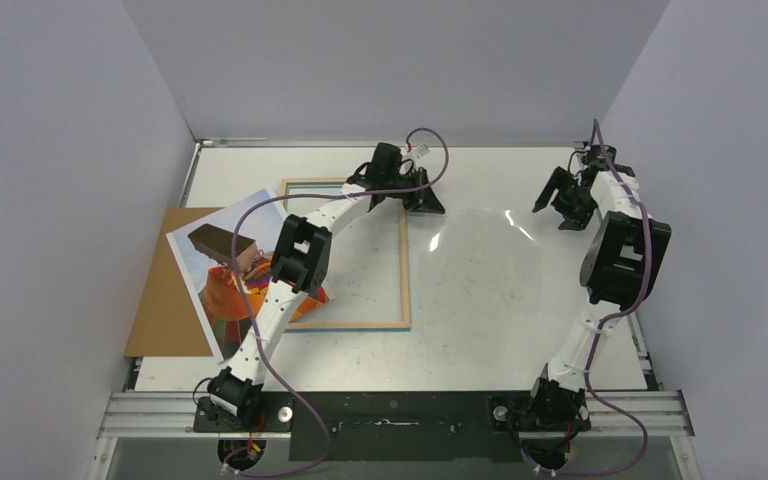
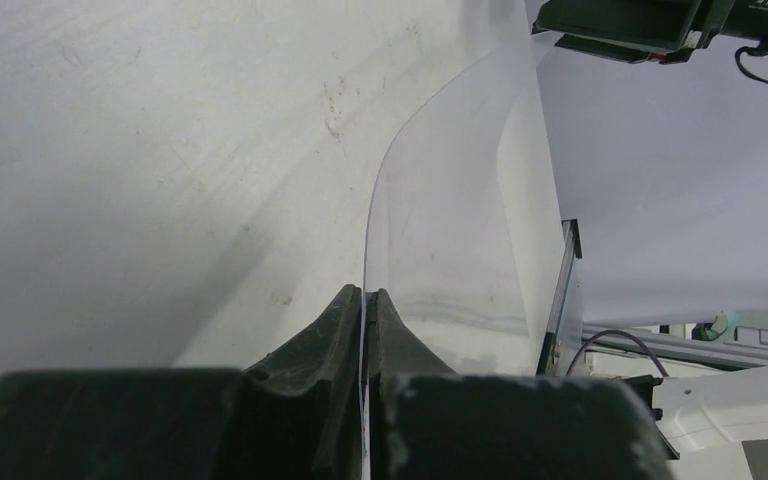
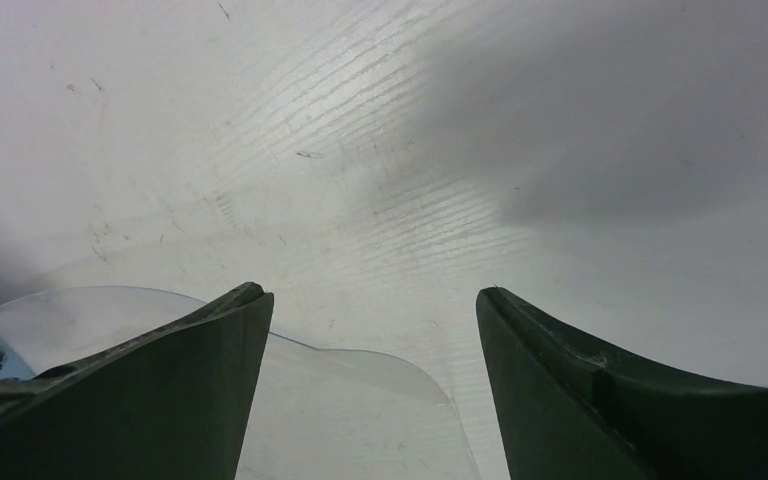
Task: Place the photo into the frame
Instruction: Pick up the photo frame item at the center of the board.
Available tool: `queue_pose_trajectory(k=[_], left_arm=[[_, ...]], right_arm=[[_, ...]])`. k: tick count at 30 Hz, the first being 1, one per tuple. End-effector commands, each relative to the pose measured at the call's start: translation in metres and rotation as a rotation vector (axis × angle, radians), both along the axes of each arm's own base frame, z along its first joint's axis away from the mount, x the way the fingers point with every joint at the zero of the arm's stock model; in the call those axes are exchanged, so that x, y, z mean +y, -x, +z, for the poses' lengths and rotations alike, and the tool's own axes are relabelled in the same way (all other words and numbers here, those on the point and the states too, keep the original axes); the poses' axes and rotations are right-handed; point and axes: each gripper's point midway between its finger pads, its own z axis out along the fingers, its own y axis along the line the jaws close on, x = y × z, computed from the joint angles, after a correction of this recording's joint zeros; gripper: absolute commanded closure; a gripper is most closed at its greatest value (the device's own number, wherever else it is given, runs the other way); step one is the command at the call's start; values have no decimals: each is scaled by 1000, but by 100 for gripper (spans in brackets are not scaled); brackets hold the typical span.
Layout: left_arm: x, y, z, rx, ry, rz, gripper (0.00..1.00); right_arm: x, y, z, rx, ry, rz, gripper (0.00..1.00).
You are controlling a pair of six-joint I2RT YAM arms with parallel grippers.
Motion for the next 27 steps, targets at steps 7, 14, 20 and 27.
queue_pose_trajectory(k=[7,14,20,27], left_arm=[[25,-44,109,-167,86,129,100],[22,-34,113,-176,130,70,100],[23,-37,115,-184,129,77,100],[20,-42,117,-185,141,92,100]], right_arm=[[-1,-8,16,-137,-90,-81,21],[-29,-44,37,-284,-163,-278,20],[-47,-49,48,-322,-90,-296,20],[-28,-26,18,-240,-116,-174,20]])
